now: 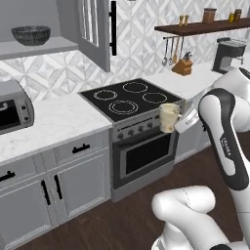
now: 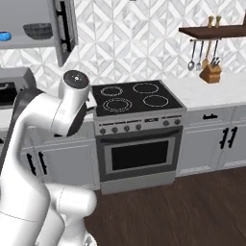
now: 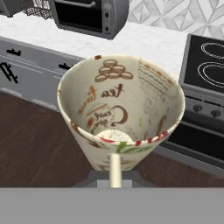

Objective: Gather all objects into one cabinet and sort the glasses and bowls to opposite sides.

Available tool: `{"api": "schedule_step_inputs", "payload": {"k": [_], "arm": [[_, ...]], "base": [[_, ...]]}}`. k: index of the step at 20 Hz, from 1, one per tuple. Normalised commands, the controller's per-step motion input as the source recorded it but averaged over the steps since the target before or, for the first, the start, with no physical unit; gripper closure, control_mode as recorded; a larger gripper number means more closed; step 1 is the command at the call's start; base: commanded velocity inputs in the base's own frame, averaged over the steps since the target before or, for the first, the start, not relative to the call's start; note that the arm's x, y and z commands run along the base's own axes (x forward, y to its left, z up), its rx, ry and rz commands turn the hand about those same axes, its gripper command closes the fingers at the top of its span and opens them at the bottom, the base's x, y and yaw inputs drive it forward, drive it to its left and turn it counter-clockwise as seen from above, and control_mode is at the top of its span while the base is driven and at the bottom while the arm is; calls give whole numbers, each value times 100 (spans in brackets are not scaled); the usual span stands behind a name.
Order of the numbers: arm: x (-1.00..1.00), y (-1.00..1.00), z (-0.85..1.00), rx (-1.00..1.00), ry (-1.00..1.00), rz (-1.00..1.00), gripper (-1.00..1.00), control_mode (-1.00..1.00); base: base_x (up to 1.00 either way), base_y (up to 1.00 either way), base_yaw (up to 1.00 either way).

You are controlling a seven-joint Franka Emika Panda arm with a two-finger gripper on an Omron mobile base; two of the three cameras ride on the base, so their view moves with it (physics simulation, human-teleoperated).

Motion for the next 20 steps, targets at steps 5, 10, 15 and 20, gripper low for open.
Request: {"api": "schedule_step_inputs", "payload": {"k": [5, 10, 15, 20], "arm": [[0, 0, 0, 0, 0, 0, 100, 100], [0, 0, 0, 0, 0, 0, 100, 100], [0, 0, 0, 0, 0, 0, 100, 100], [0, 0, 0, 0, 0, 0, 100, 100]], "base": [[-23, 100, -4], [-10, 92, -6], [9, 7, -1], [41, 90, -4]]}}
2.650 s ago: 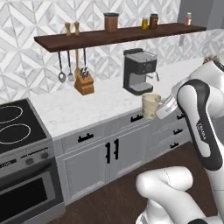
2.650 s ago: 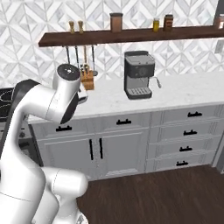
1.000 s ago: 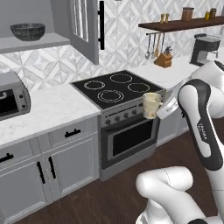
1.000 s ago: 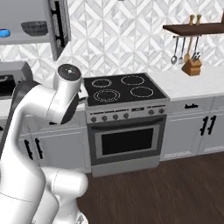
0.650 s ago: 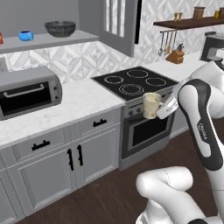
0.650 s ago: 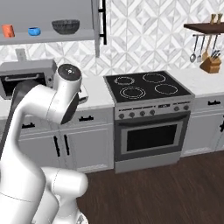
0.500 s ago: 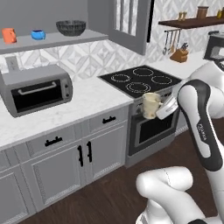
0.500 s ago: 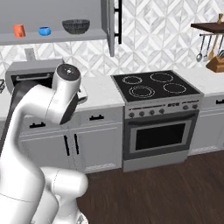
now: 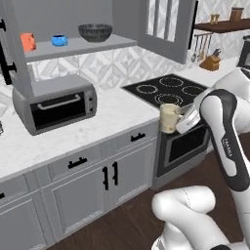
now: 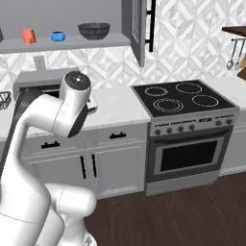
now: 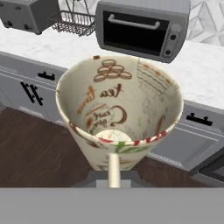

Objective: Gather all objects into one cabinet and sort the glasses and bowls to opposite sides.

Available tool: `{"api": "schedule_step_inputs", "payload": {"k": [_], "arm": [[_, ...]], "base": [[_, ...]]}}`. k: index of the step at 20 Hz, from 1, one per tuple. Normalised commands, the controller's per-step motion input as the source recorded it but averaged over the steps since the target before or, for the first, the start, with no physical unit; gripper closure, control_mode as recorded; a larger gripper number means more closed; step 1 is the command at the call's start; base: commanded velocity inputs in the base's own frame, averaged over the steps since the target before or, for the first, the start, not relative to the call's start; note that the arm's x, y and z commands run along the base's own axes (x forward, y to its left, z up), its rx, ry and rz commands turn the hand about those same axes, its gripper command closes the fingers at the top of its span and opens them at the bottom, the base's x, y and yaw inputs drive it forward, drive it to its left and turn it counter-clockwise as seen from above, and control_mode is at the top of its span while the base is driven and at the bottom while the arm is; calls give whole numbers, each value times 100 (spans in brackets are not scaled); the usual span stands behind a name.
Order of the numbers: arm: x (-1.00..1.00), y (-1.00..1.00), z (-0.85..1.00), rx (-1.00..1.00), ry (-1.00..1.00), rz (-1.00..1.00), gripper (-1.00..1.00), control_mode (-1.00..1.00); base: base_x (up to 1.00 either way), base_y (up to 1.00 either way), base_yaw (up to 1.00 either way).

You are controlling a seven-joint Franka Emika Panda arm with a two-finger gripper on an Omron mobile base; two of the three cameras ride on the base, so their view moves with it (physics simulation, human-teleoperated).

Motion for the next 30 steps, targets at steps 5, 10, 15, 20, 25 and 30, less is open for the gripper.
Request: {"api": "schedule_step_inputs", "payload": {"k": [5, 10, 15, 20, 25, 30], "arm": [[0, 0, 0, 0, 0, 0, 100, 100], [0, 0, 0, 0, 0, 0, 100, 100], [0, 0, 0, 0, 0, 0, 100, 100], [0, 0, 0, 0, 0, 0, 100, 100], [0, 0, 0, 0, 0, 0, 100, 100], [0, 0, 0, 0, 0, 0, 100, 100]], "base": [[42, 98, -1], [79, 51, -9], [39, 13, 18], [33, 16, 38], [14, -2, 12], [29, -53, 0]]}}
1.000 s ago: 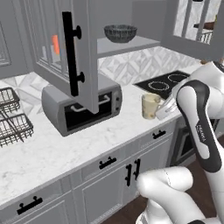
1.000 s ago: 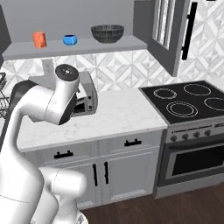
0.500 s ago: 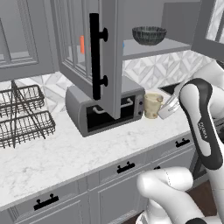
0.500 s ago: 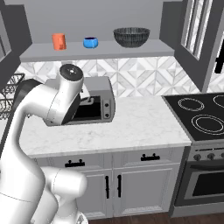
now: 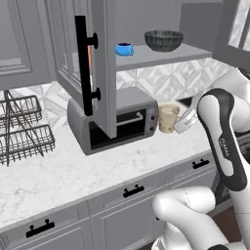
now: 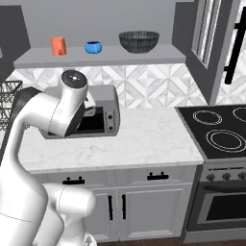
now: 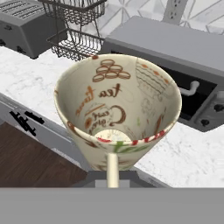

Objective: Gather all objects into one cabinet and sort the glasses and bowls to opposite sides.

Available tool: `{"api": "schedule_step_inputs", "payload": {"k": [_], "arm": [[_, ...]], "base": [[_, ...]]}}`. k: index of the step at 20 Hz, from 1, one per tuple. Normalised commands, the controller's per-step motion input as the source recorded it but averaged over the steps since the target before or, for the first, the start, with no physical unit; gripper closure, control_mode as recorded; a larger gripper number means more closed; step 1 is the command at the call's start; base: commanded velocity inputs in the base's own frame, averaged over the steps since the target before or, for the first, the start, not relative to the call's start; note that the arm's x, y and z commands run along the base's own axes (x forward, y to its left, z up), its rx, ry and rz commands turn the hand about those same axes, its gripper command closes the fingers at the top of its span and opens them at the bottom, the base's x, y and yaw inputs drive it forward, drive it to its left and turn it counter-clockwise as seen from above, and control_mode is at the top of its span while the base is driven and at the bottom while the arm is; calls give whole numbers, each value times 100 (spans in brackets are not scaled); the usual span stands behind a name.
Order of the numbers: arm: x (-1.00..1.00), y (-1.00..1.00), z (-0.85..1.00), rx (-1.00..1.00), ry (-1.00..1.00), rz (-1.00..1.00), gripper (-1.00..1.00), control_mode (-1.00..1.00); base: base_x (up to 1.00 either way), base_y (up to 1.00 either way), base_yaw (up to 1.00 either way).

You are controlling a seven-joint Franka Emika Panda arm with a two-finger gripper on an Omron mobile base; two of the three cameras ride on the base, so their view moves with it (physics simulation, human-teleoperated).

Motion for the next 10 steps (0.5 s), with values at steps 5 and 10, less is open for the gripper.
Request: {"api": "schedule_step_inputs", "payload": {"k": [5, 10], "arm": [[0, 0, 0, 0, 0, 0, 100, 100], [0, 0, 0, 0, 0, 0, 100, 100]], "base": [[41, -37, 0], [41, 32, -4]]}}
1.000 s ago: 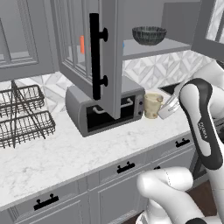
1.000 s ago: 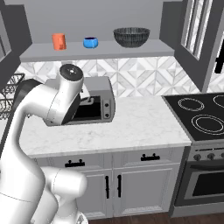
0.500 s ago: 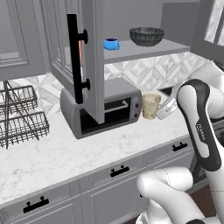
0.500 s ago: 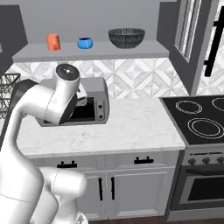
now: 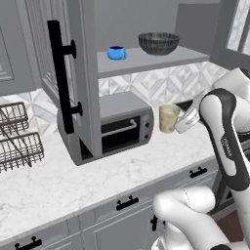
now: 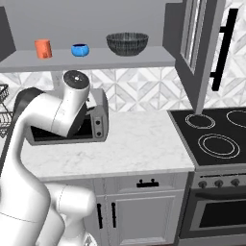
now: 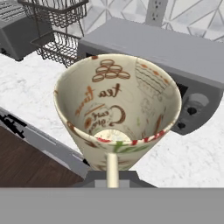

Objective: Gather all objects into one cabinet and sort the glasses and bowls to opposite sides.

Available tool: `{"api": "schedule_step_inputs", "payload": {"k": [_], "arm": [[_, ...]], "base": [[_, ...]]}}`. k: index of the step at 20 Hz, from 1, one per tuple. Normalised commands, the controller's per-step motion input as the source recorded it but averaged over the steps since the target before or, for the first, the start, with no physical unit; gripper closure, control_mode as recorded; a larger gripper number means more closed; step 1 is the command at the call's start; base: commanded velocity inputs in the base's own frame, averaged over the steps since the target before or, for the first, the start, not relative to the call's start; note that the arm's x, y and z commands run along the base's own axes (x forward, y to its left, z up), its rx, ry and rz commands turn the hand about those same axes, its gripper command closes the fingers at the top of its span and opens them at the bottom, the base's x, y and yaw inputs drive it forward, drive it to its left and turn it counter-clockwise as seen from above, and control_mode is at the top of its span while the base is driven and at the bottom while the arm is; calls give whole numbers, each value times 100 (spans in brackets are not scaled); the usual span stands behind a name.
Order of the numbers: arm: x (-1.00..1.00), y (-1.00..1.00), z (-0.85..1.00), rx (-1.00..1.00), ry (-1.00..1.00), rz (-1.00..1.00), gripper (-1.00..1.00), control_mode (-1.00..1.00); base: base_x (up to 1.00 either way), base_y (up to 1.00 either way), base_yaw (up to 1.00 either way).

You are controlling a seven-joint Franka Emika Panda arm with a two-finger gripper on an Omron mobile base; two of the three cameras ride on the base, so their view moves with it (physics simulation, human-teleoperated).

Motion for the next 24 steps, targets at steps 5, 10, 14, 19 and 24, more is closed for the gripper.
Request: {"api": "schedule_step_inputs", "payload": {"k": [5, 10, 14, 19, 24], "arm": [[0, 0, 0, 0, 0, 0, 100, 100], [0, 0, 0, 0, 0, 0, 100, 100], [0, 0, 0, 0, 0, 0, 100, 100], [0, 0, 0, 0, 0, 0, 100, 100], [0, 0, 0, 0, 0, 0, 100, 100]], "base": [[48, 10, -1], [66, 0, 0], [62, 0, 0], [18, 2, 0], [0, 0, 0]]}}
